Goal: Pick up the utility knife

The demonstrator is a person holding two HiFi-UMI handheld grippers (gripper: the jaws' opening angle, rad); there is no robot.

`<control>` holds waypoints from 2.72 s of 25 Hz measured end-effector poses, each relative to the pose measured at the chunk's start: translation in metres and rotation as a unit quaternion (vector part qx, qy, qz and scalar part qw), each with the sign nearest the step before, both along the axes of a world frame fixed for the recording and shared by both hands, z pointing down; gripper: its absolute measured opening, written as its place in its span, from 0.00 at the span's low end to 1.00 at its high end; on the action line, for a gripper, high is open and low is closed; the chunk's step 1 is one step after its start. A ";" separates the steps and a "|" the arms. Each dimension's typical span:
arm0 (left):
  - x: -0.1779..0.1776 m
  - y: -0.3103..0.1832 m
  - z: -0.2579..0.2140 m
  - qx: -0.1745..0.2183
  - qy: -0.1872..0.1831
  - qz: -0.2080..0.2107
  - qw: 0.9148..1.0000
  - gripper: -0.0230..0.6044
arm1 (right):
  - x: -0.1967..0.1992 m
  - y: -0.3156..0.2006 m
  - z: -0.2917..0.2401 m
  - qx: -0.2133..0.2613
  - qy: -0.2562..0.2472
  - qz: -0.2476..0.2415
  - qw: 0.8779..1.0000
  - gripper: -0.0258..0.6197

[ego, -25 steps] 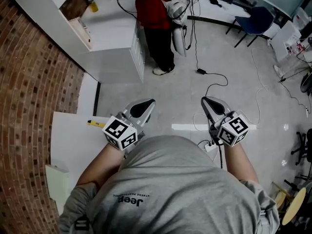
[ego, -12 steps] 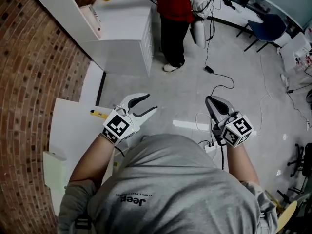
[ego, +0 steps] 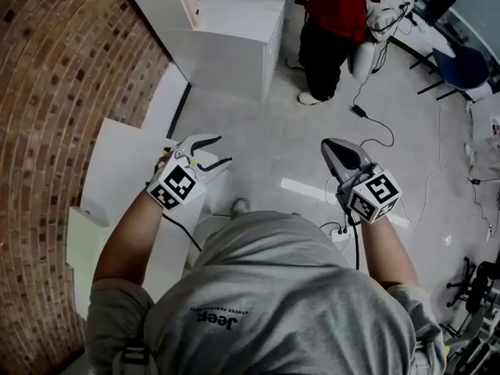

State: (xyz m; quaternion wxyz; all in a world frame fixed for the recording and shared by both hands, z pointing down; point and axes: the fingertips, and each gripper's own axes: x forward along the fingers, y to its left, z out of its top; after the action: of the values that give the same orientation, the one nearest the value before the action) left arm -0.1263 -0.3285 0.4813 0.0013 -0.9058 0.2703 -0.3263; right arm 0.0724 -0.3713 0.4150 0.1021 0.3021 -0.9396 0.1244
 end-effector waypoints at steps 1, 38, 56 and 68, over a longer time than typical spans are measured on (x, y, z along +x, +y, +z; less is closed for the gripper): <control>-0.013 0.002 0.006 -0.005 -0.006 -0.003 1.000 0.40 | -0.016 -0.003 0.003 -0.001 0.001 -0.011 1.000 0.05; -0.199 0.026 0.249 -0.122 -0.206 0.256 0.937 0.42 | -0.287 -0.011 0.134 -0.092 0.108 -0.116 0.983 0.05; -0.199 0.027 0.251 -0.160 -0.171 0.294 0.927 0.23 | -0.285 -0.012 0.141 -0.105 0.106 -0.102 0.983 0.05; -0.160 0.015 0.175 -0.128 -0.106 0.232 0.958 0.23 | -0.241 -0.019 0.105 -0.079 0.089 -0.068 0.991 0.05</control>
State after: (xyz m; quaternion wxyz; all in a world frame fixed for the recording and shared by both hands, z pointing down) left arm -0.2865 -0.3136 0.6558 -0.0104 -0.8965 0.0065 -0.4428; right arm -0.1689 -0.3908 0.5200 0.2170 0.2384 -0.9324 0.1633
